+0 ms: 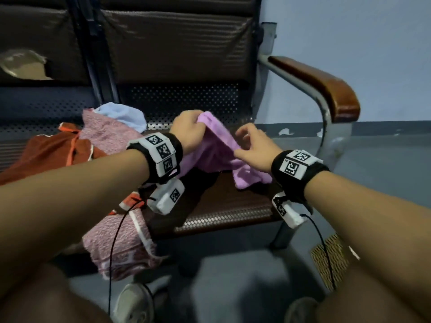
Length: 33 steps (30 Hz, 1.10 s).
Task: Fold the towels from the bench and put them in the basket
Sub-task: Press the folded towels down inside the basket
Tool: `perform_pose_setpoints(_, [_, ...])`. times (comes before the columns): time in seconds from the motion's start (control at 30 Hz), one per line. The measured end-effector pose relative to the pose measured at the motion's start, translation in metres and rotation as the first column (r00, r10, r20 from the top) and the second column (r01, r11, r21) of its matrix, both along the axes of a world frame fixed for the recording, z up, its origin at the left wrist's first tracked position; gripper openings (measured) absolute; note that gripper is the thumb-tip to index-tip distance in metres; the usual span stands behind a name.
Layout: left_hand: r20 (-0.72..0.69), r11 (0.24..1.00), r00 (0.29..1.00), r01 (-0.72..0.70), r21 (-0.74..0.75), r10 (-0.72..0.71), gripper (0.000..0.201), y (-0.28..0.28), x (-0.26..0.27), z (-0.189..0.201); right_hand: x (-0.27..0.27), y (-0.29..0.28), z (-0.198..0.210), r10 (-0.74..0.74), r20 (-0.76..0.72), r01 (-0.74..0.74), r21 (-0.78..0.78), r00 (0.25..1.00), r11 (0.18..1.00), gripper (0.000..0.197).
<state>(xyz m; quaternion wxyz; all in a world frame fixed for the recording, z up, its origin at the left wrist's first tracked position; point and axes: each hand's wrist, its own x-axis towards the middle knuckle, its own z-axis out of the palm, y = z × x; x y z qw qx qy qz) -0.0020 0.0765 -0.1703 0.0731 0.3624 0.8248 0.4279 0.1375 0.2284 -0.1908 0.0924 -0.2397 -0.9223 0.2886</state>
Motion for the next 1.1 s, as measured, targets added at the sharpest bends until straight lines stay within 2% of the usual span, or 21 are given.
perform_pose_setpoints(0.03, [0.065,0.998,0.998,0.024,0.063,-0.028,0.027,0.006,0.007,0.005,0.001,-0.002,0.002,0.032,-0.017,-0.032,-0.033,0.999,0.999,0.055])
perform_pose_setpoints(0.07, [0.147,0.991,0.987,0.051,0.125,-0.069,0.029,0.012,0.015,0.010,0.003,-0.002,0.002,0.038,-0.034,-0.039,-0.019,0.999,0.999,0.057])
perform_pose_setpoints(0.13, [0.271,0.977,0.956,0.058,0.207,-0.114,0.032,0.023,0.027,0.018,0.005,0.001,0.004,-0.027,-0.072,0.032,0.078,0.997,0.996,0.025])
perform_pose_setpoints(0.17, [0.283,0.977,0.953,0.048,0.207,-0.107,0.034,0.027,0.030,0.020,0.004,0.003,0.007,-0.074,-0.119,0.086,0.093,0.990,0.992,0.013])
perform_pose_setpoints(0.2, [0.269,0.981,0.959,0.044,0.186,-0.094,0.034,0.030,0.032,0.021,0.005,0.005,0.010,-0.117,-0.179,0.132,0.075,0.977,0.988,0.016])
perform_pose_setpoints(0.27, [0.137,0.998,0.989,0.050,0.027,-0.054,0.034,0.032,0.029,0.017,0.007,0.008,0.017,-0.190,-0.300,0.195,-0.015,0.935,0.981,0.021])
perform_pose_setpoints(0.33, [-0.025,0.976,0.999,0.031,-0.214,-0.038,0.029,0.028,0.023,0.007,0.010,0.010,0.025,-0.216,-0.389,0.218,-0.040,0.895,0.975,0.025])
perform_pose_setpoints(0.43, [-0.051,0.877,0.997,0.019,-0.480,-0.049,0.026,0.020,0.010,-0.009,0.017,0.010,0.030,-0.168,-0.421,0.198,0.028,0.892,0.980,0.029])
perform_pose_setpoints(0.5, [-0.030,0.835,1.000,-0.021,-0.549,0.006,0.026,0.013,0.002,-0.010,0.021,0.011,0.032,-0.160,-0.420,0.192,0.034,0.894,0.981,0.029])
perform_pose_setpoints(0.57, [0.083,0.881,0.993,-0.035,-0.472,0.084,0.025,0.010,-0.007,-0.010,0.024,0.012,0.033,-0.157,-0.427,0.198,0.054,0.891,0.979,0.026])
perform_pose_setpoints(0.6, [0.215,0.932,0.968,-0.046,-0.360,0.130,0.026,0.010,-0.008,-0.009,0.025,0.012,0.032,-0.152,-0.434,0.196,0.058,0.888,0.979,0.021])
perform_pose_setpoints(0.63, [0.368,0.972,0.916,-0.078,-0.222,0.158,0.025,0.010,-0.006,-0.007,0.027,0.012,0.030,-0.139,-0.444,0.185,0.061,0.885,0.981,0.013])
perform_pose_setpoints(0.67, [0.489,0.988,0.858,-0.128,-0.089,0.155,0.020,0.011,-0.002,-0.003,0.029,0.011,0.029,-0.117,-0.454,0.167,0.072,0.883,0.983,0.015])
perform_pose_setpoints(0.73, [0.601,0.981,0.795,-0.174,0.088,0.087,0.013,0.018,0.007,0.008,0.032,0.006,0.026,-0.043,-0.440,0.111,0.132,0.897,0.985,0.024])
perform_pose_setpoints(0.87, [0.666,0.939,0.736,-0.132,0.317,-0.122,0.022,0.033,0.031,0.024,0.031,-0.007,0.025,0.197,-0.297,-0.112,0.281,0.934,0.953,0.018])
perform_pose_setpoints(0.93, [0.629,0.914,0.763,-0.134,0.382,-0.151,0.024,0.037,0.043,0.030,0.028,-0.013,0.024,0.250,-0.172,-0.192,0.298,0.953,0.935,0.024])
perform_pose_setpoints(1.0, [0.599,0.877,0.793,-0.207,0.433,-0.109,0.019,0.043,0.047,0.033,0.026,-0.016,0.020,0.232,-0.041,-0.208,0.318,0.972,0.925,0.025])
perform_pose_setpoints(1.1, [0.638,0.829,0.765,-0.303,0.470,-0.082,0.013,0.046,0.043,0.038,0.022,-0.016,0.012,0.102,0.073,-0.120,0.315,0.992,0.941,0.021])
